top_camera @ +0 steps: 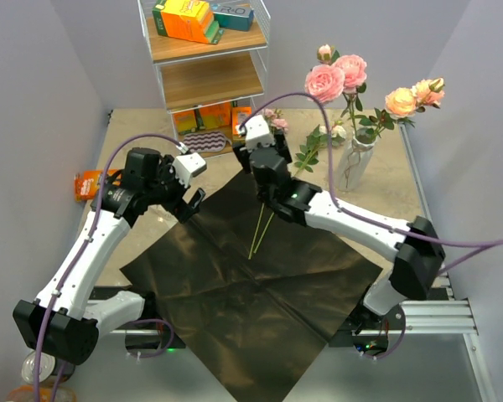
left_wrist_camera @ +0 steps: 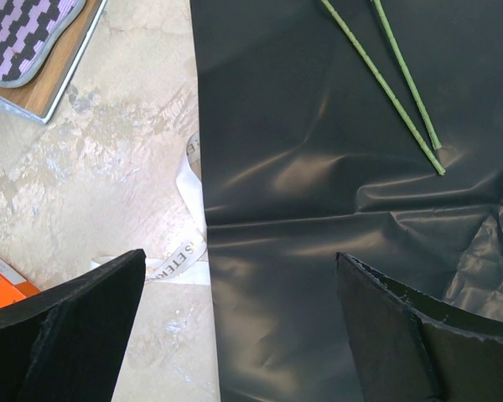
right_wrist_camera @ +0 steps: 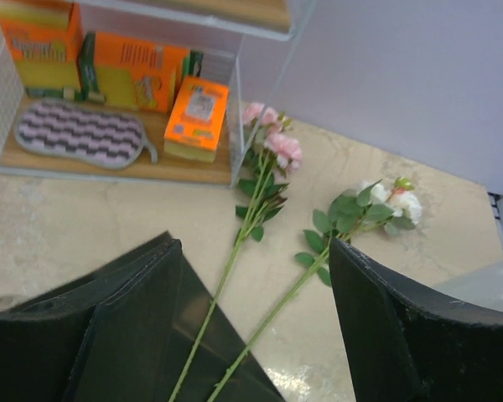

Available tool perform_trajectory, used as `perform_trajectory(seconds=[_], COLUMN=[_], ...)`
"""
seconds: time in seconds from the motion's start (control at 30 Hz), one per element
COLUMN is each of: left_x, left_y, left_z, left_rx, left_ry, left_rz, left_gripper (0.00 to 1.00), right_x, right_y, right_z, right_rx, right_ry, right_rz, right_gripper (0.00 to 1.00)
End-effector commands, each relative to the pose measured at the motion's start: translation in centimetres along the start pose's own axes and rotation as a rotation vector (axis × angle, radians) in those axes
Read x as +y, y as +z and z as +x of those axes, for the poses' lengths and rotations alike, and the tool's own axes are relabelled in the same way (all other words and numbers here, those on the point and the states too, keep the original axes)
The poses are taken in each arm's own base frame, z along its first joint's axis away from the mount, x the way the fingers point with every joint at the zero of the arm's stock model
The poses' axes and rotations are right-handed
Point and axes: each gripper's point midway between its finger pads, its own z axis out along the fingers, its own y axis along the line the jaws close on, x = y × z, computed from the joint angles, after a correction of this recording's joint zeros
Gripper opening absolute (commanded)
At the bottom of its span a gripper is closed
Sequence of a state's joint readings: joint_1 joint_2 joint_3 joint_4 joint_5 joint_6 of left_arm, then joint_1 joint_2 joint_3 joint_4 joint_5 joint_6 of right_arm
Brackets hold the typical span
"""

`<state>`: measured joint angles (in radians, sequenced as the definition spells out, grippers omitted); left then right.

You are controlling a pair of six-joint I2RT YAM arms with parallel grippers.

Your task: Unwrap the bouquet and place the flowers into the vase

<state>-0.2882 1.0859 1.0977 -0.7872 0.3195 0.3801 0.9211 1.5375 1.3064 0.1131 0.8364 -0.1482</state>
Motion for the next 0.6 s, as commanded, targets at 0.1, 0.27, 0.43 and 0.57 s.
perform_trajectory(seconds=[0.1,0.27,0.43,0.57], left_x=[0.2,0.1,0.1,0.2], left_y=[-0.6,-0.4,-0.2,-0.1], left_z=[-0.9,-0.5,-0.1,0.2], left_rx=[-0.04,-0.036,-0.031,-0.025], left_ry=[0.002,0.003,0.009,0.018], left_rz=[-0.017,-0.015,-0.016,-0.02], left_gripper=[0.99,0.99,0.99,0.99], right_x=[4.5,6.1,6.2,6.9], right_y=[3.1,6.6,10.4,12.2], right_z=[6.8,11.1,14.1,17.9], right_rx=[0.147,0.299,0.386,0.482], right_ry=[-0.068,-0.017,0.053,0.03], right_rz=[-0.02,-0.037,-0.029,-0.023], right_gripper=[0.73,0.71,0.71,0.8])
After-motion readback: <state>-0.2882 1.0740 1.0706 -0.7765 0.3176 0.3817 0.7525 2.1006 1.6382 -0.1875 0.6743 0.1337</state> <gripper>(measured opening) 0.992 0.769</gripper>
